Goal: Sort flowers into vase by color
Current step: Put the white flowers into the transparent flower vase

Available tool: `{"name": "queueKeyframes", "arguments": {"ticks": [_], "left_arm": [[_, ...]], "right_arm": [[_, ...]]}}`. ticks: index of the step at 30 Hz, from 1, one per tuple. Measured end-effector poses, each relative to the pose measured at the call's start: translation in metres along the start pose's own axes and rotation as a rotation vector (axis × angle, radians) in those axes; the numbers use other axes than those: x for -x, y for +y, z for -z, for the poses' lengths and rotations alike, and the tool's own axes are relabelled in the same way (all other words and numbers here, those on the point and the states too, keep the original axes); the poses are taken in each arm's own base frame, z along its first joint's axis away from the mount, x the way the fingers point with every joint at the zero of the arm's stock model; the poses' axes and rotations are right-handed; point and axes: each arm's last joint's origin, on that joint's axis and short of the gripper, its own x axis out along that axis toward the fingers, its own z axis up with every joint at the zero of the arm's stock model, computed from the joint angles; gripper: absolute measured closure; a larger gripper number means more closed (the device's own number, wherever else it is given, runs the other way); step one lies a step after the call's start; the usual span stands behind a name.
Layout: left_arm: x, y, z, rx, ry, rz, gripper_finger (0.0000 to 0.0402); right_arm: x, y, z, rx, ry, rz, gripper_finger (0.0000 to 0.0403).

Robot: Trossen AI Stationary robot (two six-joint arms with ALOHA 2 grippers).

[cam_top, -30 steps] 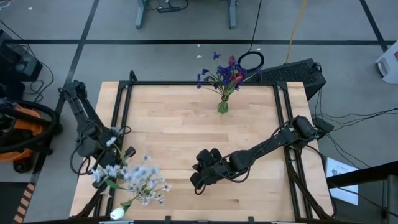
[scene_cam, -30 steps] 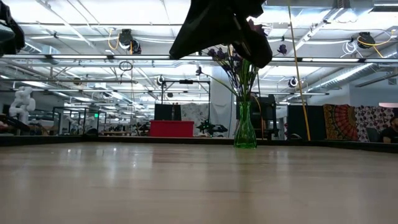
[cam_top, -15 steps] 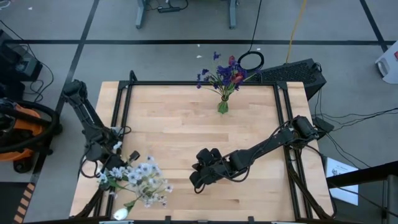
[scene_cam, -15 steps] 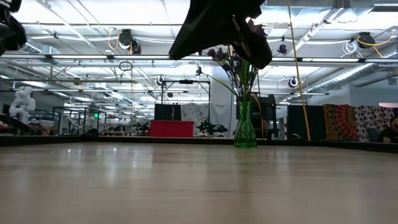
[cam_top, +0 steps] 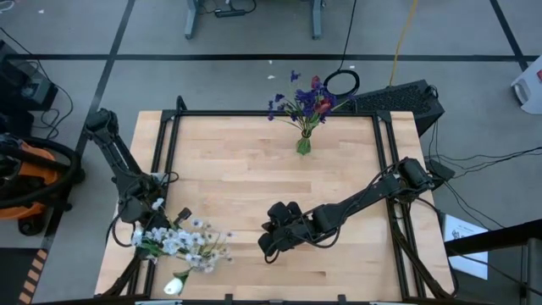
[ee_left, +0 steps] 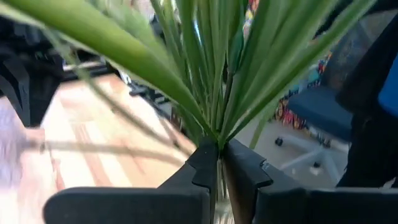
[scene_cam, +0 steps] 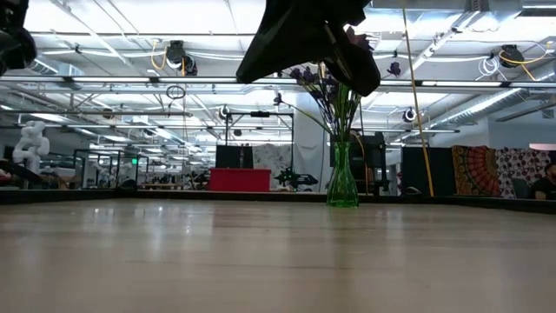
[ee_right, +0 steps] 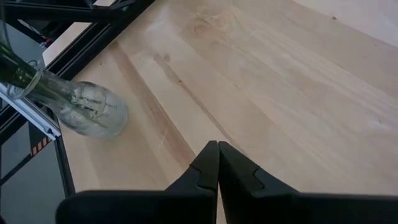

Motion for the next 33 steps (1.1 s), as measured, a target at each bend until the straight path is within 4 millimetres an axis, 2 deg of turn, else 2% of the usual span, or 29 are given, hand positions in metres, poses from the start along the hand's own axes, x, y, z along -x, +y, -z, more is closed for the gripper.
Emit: {"name": "queueKeyframes", "arguments": {"ticks": [7, 26, 33], "left_arm": [[-0.005, -0.001, 0.012, -0.033, 0.107, 0.01, 0.0372], [-0.006, -0.003, 0.008, -0.015, 0.062, 0.036, 0.0371], [-0.006, -0.003, 0.008, 0.039, 0.063, 0.035, 0.0371]], "right_arm": [[0.0, 0.0, 0.0, -0.021, -0.001, 0.001, 0.0403], [0.0, 0.0, 0.0, -0.047, -0.001, 0.001, 0.0403], [0.0, 0.0, 0.0, -0.047, -0.001, 0.001, 0.0403]]}}
